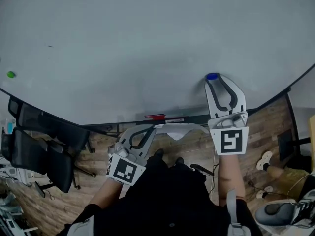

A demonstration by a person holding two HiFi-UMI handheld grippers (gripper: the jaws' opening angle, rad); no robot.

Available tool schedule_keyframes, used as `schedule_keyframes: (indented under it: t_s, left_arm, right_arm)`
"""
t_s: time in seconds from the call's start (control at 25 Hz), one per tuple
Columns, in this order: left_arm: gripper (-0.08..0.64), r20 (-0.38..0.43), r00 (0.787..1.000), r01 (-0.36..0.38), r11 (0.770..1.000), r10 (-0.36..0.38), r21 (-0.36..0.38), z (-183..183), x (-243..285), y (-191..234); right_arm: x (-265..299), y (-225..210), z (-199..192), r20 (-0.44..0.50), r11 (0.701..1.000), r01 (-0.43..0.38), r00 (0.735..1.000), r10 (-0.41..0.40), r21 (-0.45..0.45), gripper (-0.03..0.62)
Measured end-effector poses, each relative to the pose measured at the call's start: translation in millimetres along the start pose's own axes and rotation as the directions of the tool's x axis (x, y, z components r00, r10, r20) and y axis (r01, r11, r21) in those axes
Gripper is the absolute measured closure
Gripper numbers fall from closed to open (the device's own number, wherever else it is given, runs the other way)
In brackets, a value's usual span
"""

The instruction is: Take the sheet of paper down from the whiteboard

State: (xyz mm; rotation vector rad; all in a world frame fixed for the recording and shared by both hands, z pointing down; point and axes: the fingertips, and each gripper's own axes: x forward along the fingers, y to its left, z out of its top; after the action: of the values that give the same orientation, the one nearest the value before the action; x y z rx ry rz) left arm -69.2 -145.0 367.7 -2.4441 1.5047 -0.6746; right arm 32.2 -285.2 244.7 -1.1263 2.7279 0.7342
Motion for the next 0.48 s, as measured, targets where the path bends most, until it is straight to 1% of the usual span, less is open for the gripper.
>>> schedule_keyframes:
  t_s: [0.28, 0.48]
  left_arm:
    - [0.549, -0.002, 1.0, -0.005, 1.0, 0.005, 0.013, 1.6, -1.9, -0.8]
    - [0.549, 0.004, 1.0, -0.006, 1.0, 0.006, -0.007, 2.2, -1.5, -2.7]
  right_arm:
    - [0.2, -0.2, -1.3, -0.001, 1.0, 0.001, 1.0, -0.001, 0.016, 0.468]
    - [0.5, -1.1, 1.5, 0.011, 1.0, 0.02, 1.0, -0.02, 0.007, 0.454]
